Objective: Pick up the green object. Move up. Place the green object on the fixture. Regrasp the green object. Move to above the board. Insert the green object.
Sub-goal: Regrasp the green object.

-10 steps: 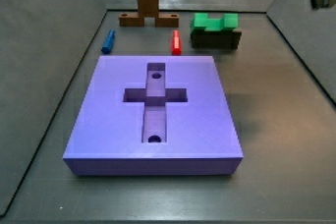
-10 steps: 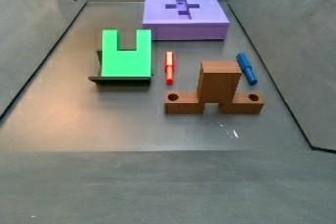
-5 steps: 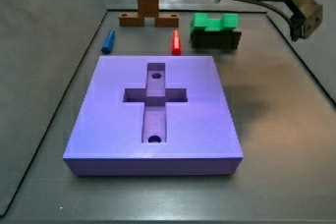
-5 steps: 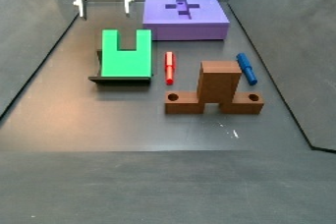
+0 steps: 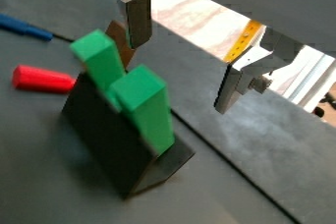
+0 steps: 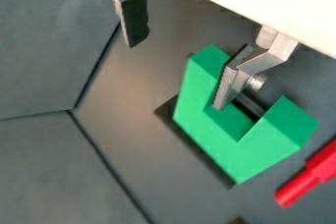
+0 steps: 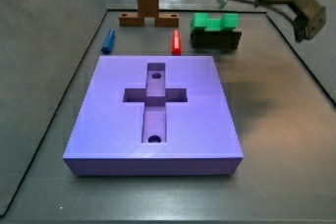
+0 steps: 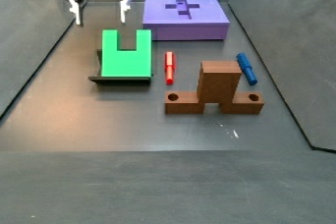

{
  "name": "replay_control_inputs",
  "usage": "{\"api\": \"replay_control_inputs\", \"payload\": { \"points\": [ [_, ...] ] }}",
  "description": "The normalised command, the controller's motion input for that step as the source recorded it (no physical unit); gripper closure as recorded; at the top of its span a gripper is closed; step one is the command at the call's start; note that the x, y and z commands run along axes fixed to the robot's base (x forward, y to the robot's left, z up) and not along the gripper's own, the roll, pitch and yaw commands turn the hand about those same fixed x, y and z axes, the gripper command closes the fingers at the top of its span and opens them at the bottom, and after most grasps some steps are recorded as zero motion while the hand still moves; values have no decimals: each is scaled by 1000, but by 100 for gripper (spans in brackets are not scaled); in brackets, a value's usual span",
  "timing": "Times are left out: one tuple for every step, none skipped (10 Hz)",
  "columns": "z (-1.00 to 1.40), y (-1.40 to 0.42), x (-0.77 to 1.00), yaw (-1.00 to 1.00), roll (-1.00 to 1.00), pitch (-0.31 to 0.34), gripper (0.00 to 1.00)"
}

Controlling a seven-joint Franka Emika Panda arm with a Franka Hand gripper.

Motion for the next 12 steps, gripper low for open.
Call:
{"api": "replay_control_inputs", "payload": {
  "points": [
    [-283,0,0,0,140,-29,0],
    [-289,0,0,0,71,-20,0],
    [-237,0,114,0,0,-6,0],
    [-263,0,134,0,17,0,0],
    [-294,17,74,0,69,0,0],
    [-323,29,49,0,29,-20,0],
    [-323,31,0,0,46,-40,0],
    [-226,17,11,0,109,0,0],
    [-97,9,34,-3,160,0,0],
    [-77,9,29,-3,166,6,0],
    [-77,0,0,0,211,0,0],
    [-77,0,0,0,166,0,0]
  ]
}}
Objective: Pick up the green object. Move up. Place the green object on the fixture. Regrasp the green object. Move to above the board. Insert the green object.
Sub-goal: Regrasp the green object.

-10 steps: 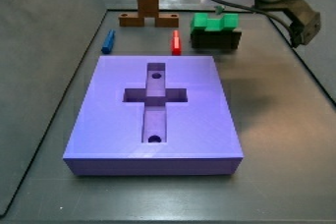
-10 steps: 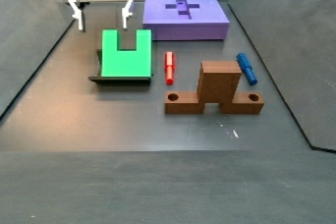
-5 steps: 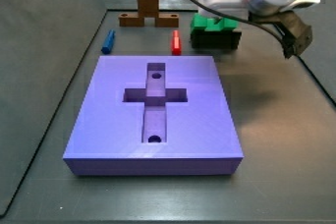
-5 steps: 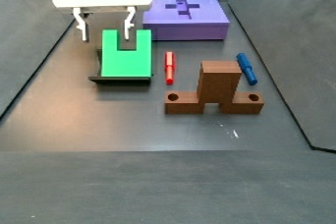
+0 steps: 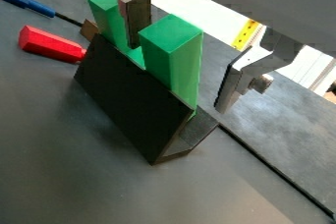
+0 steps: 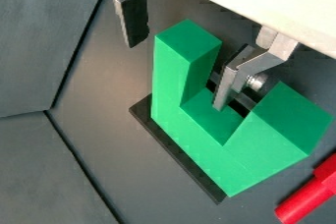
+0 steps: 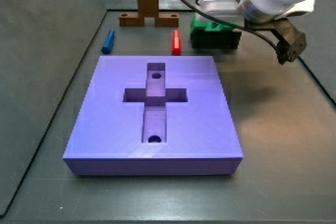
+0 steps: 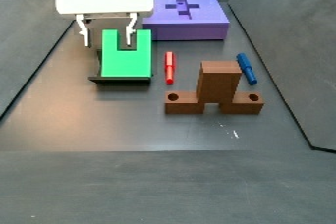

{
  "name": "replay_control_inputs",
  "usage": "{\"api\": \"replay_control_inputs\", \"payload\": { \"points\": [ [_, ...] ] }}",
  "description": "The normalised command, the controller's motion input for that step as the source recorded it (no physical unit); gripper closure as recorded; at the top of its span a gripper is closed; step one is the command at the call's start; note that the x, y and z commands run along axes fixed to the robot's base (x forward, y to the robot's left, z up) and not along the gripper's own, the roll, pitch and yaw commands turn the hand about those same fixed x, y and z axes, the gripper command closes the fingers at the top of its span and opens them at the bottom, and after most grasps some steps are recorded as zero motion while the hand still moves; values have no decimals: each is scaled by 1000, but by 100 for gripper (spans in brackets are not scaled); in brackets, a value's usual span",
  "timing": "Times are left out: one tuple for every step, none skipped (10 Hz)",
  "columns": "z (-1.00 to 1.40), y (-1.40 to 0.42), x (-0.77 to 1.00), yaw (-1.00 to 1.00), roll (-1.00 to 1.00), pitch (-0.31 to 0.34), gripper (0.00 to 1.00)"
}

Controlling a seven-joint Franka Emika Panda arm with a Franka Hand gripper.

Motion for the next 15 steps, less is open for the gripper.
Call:
{"api": "replay_control_inputs", "payload": {
  "points": [
    [0,0,0,0,17,0,0],
    [0,0,0,0,0,0,0],
    [0,0,0,0,0,0,100],
    [0,0,0,0,0,0,100],
    [0,0,0,0,0,0,100],
    [0,0,0,0,0,0,100],
    [0,0,0,0,0,0,100],
    [0,0,0,0,0,0,100],
    [0,0,0,0,0,0,100],
    [0,0,0,0,0,0,100],
    [0,0,0,0,0,0,100],
    [0,0,0,0,0,0,100],
    [0,0,0,0,0,0,100],
    [0,0,0,0,0,0,100],
    [0,0,0,0,0,0,100]
  ]
}}
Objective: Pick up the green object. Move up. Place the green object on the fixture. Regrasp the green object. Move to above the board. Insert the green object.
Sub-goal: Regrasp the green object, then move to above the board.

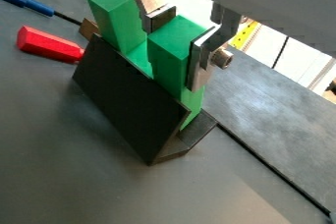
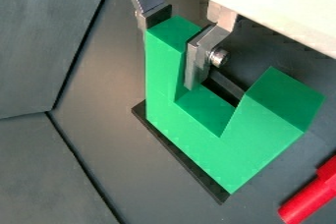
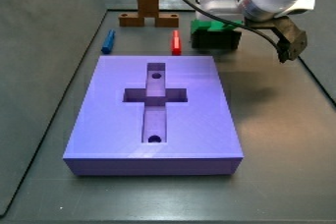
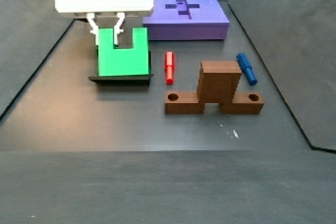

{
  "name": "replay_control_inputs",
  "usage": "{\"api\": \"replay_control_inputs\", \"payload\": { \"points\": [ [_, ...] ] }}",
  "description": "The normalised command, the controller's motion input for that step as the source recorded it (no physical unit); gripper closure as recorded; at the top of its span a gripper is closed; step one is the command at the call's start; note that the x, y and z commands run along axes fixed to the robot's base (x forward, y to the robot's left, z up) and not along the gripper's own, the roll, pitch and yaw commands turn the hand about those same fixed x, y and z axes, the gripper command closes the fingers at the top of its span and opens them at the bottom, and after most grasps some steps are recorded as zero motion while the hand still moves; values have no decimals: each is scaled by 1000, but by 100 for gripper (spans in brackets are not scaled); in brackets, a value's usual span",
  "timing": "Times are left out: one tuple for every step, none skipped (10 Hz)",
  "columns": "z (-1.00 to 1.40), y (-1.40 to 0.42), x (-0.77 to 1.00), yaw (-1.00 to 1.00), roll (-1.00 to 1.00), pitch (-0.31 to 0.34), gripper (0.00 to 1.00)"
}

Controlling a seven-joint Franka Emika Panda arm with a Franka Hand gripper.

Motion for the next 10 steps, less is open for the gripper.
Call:
{"api": "replay_control_inputs", "payload": {
  "points": [
    [0,0,0,0,0,0,100],
    [0,0,0,0,0,0,100],
    [0,0,0,0,0,0,100],
    [1400,0,0,0,0,0,100],
    [1400,-22,14,-7,-132,81,100],
    [1400,-23,-3,-27,-164,93,100],
    [1400,-13,5,23,-91,59,100],
    [1400,-18,7,36,-58,68,100],
    [1400,-25,13,39,-13,61,100],
    [1400,-24,29,42,-14,66,100]
  ]
}}
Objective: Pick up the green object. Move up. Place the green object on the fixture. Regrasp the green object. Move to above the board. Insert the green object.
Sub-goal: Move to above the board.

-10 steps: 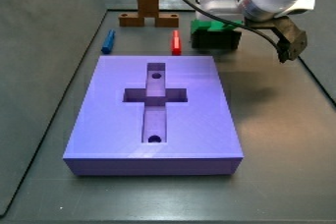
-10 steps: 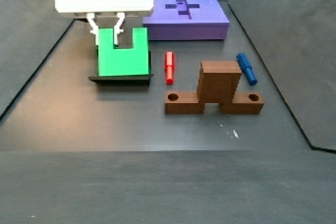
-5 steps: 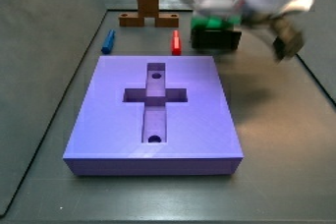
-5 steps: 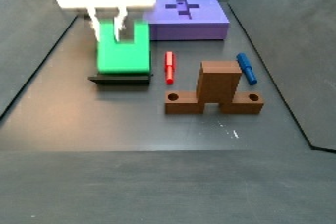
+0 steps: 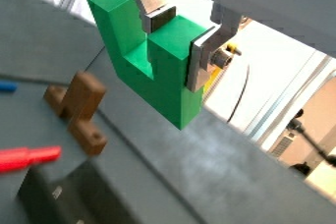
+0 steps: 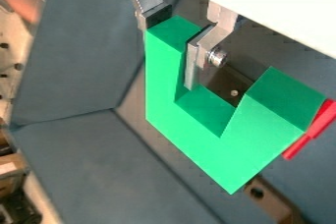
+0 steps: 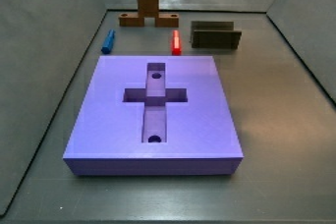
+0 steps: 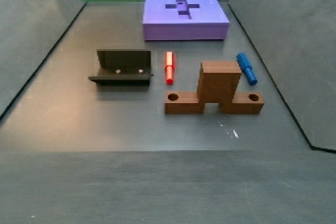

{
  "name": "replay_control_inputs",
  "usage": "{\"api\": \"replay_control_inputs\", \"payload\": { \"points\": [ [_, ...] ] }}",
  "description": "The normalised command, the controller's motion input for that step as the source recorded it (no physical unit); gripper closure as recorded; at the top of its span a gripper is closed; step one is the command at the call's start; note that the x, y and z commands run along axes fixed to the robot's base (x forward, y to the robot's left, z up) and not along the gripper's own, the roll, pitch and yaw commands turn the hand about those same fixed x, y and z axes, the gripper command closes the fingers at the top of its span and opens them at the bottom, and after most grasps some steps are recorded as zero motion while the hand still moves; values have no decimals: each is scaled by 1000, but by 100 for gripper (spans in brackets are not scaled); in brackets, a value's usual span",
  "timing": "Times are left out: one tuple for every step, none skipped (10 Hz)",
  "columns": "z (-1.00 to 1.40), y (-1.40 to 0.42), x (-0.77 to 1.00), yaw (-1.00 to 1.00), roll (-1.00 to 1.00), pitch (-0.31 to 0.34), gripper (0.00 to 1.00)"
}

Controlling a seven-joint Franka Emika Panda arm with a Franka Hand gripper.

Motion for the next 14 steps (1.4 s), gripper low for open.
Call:
{"api": "replay_control_inputs", "payload": {
  "points": [
    [805,-18,29,39,-17,73,100],
    [332,-12,40,45,-1,70,100],
    [170,-15,49,48,-2,82,100],
    [286,-1400,-1182,-56,-1000,48,100],
    [284,-1400,-1211,-55,-1000,31,100],
    [282,-1400,-1318,-44,-1000,-1,100],
    [254,-1400,-1368,-38,-1000,-9,100],
    [286,-1400,-1386,-34,-1000,-19,100],
    [272,-1348,-1400,-26,-1000,-30,100],
    [105,-580,-647,-25,-1000,-29,100],
    [26,-134,-212,-30,-1000,-22,100],
    [-2,-4,-50,-36,-1000,-8,100],
    [13,-10,-37,-37,-1000,-12,100],
    [8,0,-72,-25,-805,-43,100]
  ]
}}
